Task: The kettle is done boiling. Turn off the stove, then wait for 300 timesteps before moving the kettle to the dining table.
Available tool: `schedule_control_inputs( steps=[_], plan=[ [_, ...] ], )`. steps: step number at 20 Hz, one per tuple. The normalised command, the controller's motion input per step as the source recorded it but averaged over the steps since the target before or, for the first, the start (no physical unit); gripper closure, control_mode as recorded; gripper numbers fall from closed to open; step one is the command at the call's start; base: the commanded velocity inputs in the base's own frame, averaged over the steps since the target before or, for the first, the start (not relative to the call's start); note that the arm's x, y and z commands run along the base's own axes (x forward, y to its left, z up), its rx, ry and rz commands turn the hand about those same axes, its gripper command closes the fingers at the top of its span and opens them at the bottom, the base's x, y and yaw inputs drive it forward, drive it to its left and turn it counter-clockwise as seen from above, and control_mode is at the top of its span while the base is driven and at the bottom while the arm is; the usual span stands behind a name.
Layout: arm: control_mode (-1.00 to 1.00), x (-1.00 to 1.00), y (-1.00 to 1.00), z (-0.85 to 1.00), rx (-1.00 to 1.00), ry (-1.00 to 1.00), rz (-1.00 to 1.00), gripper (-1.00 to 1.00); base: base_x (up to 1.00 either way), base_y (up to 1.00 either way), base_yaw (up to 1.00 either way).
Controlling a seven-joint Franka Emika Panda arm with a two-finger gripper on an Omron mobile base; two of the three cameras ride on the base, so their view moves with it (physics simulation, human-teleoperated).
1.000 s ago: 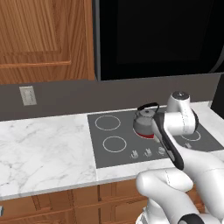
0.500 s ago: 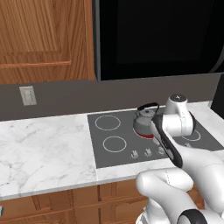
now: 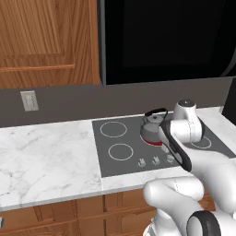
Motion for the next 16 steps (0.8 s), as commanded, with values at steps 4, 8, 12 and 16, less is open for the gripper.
schedule_control_inputs(
  steps=[4, 8, 12, 16],
  plan=[
    [-1.0, 0.09, -0.07, -0.07, 0.0, 0.01, 0.0, -1.0, 0.0, 0.0, 0.0],
    [-1.0, 0.09, -0.04, -0.05, 0.0, 0.02, 0.0, -1.0, 0.0, 0.0, 0.0],
    [-1.0, 0.06, -0.01, -0.05, 0.0, 0.01, 0.0, -1.0, 0.0, 0.0, 0.0],
    [-1.0, 0.06, -0.01, -0.09, 0.0, 0.02, 0.0, -1.0, 0.0, 0.0, 0.0]
  ],
)
